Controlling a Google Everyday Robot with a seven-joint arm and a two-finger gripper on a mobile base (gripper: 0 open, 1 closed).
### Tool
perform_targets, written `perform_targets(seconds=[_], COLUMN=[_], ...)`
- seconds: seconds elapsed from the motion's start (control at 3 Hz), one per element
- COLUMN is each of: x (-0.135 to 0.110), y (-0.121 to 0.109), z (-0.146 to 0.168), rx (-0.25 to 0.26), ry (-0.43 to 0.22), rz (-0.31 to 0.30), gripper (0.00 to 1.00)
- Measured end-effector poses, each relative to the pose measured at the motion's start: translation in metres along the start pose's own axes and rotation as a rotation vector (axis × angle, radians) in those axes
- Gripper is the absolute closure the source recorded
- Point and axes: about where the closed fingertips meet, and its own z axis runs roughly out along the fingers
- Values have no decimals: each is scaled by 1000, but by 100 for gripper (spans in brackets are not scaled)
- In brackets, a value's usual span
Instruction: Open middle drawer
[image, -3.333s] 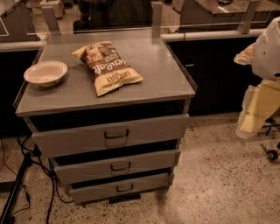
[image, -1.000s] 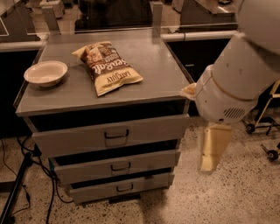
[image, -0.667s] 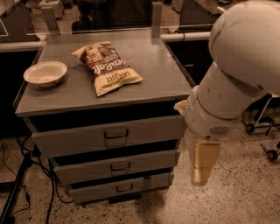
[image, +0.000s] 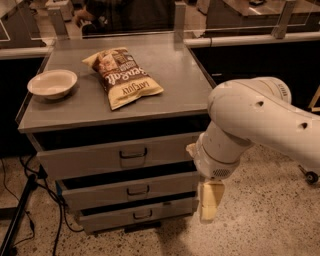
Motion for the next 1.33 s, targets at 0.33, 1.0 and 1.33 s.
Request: perform_targets(seconds=[0.33, 1.0, 1.33], x=[0, -35, -35], y=[0, 17, 17], z=[2, 96, 96], rx=[-1, -101, -101], ry=[-2, -31, -31], rz=[1, -64, -64], gripper=[0, 0, 0])
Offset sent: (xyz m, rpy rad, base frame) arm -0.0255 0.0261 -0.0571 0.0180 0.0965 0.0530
